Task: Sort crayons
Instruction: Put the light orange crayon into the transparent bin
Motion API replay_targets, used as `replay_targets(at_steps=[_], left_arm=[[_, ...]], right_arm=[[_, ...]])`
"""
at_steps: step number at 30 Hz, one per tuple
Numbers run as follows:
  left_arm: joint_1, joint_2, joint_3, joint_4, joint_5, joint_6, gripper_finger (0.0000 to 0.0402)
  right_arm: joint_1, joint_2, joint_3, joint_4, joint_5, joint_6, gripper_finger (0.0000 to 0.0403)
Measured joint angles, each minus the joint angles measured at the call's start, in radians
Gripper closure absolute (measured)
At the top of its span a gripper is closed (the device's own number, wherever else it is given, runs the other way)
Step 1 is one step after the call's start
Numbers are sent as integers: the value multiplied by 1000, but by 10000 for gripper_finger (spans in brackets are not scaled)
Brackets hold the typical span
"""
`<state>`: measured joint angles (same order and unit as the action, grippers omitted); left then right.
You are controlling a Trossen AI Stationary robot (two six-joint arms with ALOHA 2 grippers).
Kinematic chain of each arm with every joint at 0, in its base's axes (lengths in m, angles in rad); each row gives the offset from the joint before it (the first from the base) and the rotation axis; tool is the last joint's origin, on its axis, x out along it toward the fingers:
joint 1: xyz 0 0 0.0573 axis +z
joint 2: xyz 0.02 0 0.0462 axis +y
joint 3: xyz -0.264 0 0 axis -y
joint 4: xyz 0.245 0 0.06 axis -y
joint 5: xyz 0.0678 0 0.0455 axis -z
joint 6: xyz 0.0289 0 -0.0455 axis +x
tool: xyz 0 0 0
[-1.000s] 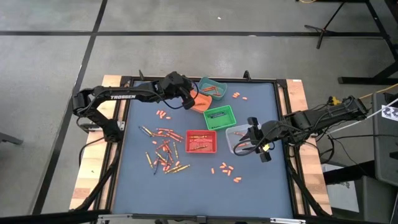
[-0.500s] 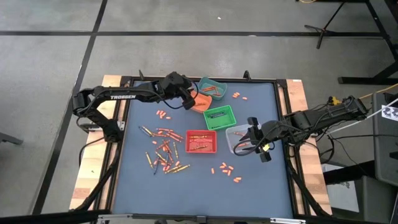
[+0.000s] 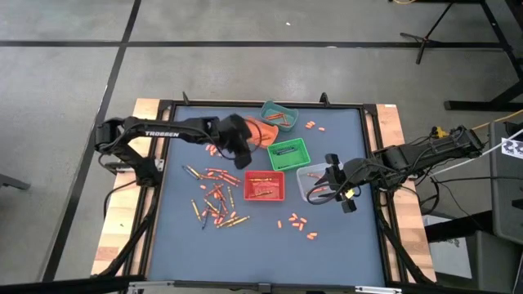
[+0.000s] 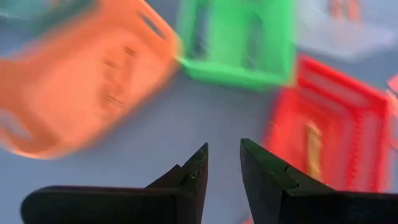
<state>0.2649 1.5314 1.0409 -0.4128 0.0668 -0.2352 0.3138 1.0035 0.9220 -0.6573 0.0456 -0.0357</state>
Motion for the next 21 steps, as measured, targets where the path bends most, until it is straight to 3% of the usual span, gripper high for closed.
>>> replay_targets(at_steps=[5,15,21], left_arm=[[-93,0,0,-108,21,1,323],[-183,0,-7,-355,-229,1,323],[-174,-1,-115,-336,-248,1,323]], right_arm=[[0,0,0,1,0,0,223],[0,0,0,2,0,0,223],[0,0,0,2,0,0,223]])
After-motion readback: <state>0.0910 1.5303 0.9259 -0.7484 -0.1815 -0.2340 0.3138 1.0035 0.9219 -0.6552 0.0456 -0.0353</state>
